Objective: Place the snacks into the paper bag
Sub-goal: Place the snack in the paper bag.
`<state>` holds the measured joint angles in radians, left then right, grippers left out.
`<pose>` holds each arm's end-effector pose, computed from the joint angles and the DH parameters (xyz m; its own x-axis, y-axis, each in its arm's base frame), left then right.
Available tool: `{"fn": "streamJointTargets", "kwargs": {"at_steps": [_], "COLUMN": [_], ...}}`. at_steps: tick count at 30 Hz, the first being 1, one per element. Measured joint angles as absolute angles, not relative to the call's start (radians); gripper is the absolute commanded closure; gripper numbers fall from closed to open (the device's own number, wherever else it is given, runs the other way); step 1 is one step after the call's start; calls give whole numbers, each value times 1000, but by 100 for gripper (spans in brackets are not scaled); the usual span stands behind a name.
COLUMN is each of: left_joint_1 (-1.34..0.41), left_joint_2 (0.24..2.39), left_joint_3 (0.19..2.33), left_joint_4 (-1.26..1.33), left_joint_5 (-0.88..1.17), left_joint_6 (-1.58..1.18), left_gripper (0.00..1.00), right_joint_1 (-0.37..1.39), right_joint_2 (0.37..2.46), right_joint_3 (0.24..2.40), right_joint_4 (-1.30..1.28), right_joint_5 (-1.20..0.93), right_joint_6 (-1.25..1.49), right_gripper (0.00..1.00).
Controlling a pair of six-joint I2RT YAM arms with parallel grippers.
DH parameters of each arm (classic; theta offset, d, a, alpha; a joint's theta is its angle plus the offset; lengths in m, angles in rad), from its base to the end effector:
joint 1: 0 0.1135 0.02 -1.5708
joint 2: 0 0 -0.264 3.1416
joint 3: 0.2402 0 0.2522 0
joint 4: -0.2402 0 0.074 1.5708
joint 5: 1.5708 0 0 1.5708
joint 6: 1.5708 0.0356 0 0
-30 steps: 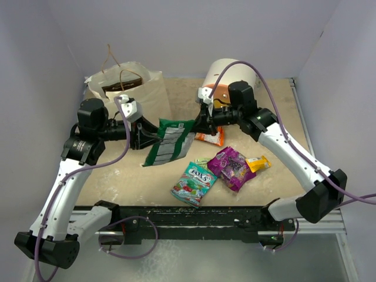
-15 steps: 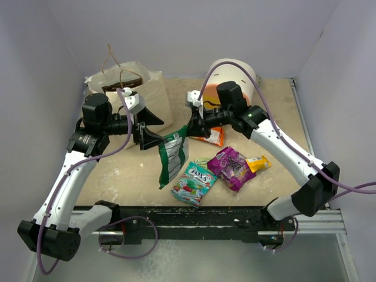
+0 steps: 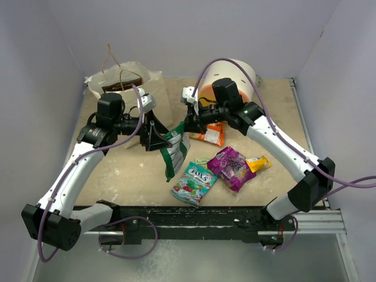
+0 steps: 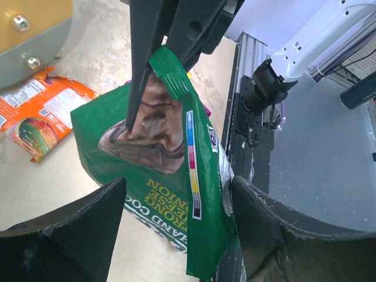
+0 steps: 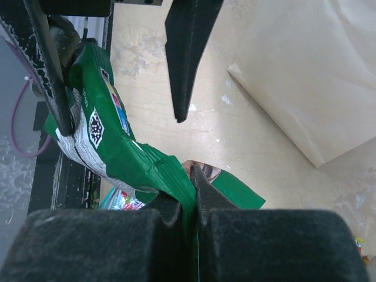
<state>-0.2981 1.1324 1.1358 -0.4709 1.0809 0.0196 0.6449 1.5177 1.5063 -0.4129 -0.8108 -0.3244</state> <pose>0.2142 -0.0987 0.3725 -0.4132 0.1366 -0.9003 0.8994 0.2158 -0.3801 0.2573 0.2258 0.3938 -0.0116 -0.2835 -0.9589 -0.9977 0.0666 -0.0076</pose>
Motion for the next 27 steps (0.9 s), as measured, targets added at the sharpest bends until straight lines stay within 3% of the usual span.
{"fn": "streamJointTargets", "kwargs": {"at_steps": [7, 10, 16, 18, 27], "left_joint_1": [-310, -310, -299, -282, -186], "left_joint_2": [1131, 1121, 1055, 1034, 972], "left_joint_3": [1136, 1136, 1137, 1143, 1262], "left_joint_4": [-501, -508, -580, -619, -813], "left_joint_5": [1075, 1074, 1046, 1035, 1010], "left_joint_6": [19, 38, 137, 177, 351], "left_gripper": [78, 100, 100, 100, 100], "right_joint_1": [655, 654, 655, 656, 649], "right_joint_2": [1526, 1532, 1531, 1531, 1492], "right_joint_3": [1511, 1511, 1511, 1511, 1511], "right_joint_4": [-413, -413, -414, -415, -443], "right_joint_5": [-782, -776, -781, -785, -799], "right_joint_6": [-321, -321, -323, -327, -373], "right_gripper": [100, 91, 56, 39, 11]}}
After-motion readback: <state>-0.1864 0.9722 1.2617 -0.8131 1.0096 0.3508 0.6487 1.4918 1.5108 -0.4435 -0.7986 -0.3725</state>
